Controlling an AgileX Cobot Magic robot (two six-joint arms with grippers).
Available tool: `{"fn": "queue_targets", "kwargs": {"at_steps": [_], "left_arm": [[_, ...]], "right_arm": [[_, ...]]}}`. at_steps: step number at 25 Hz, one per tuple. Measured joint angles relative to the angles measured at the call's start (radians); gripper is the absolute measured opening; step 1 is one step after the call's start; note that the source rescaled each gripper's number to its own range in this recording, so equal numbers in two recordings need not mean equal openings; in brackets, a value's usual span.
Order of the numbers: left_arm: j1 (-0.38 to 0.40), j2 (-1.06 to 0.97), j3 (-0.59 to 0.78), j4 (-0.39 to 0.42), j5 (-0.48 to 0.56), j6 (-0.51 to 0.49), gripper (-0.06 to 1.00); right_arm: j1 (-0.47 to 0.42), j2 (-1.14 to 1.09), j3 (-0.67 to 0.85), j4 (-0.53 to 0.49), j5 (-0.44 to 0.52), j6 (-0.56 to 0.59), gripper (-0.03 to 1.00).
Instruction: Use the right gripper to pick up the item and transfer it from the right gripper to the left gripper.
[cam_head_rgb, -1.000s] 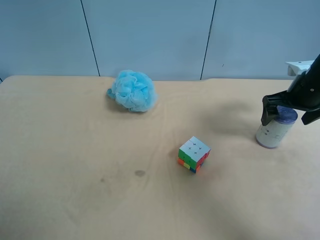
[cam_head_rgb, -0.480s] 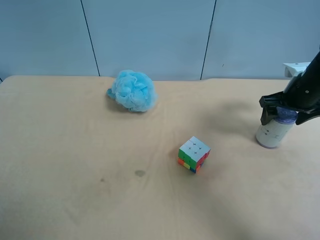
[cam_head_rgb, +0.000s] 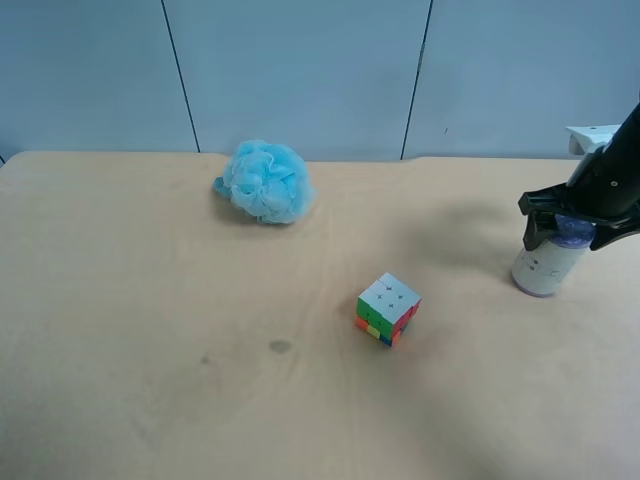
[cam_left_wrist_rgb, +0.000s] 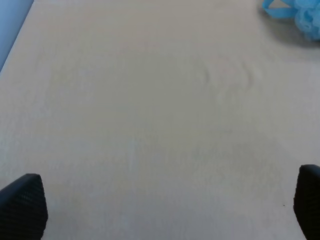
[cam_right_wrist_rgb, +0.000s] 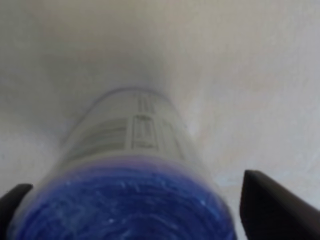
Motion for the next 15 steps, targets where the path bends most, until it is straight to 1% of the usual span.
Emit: {"fn": "queue_targets", "kwargs": {"at_steps": [1, 2, 3, 4, 15], "left_arm": [[0.000, 0.000, 0.000, 0.000, 0.000, 0.000, 1.00], [0.000, 0.000, 0.000, 0.000, 0.000, 0.000, 1.00], [0.000, 0.000, 0.000, 0.000, 0.000, 0.000, 1.00], [0.000, 0.000, 0.000, 0.000, 0.000, 0.000, 1.00], [0.000, 0.000, 0.000, 0.000, 0.000, 0.000, 1.00]], "right_arm": [[0.000, 0.000, 0.000, 0.000, 0.000, 0.000, 0.30], [0.000, 0.000, 0.000, 0.001, 0.000, 0.000, 0.20], [0.000, 0.000, 0.000, 0.001, 0.000, 0.000, 0.02], [0.000, 0.000, 0.000, 0.001, 0.000, 0.000, 0.00], [0.000, 0.000, 0.000, 0.004, 0.000, -0.004, 0.00]]}}
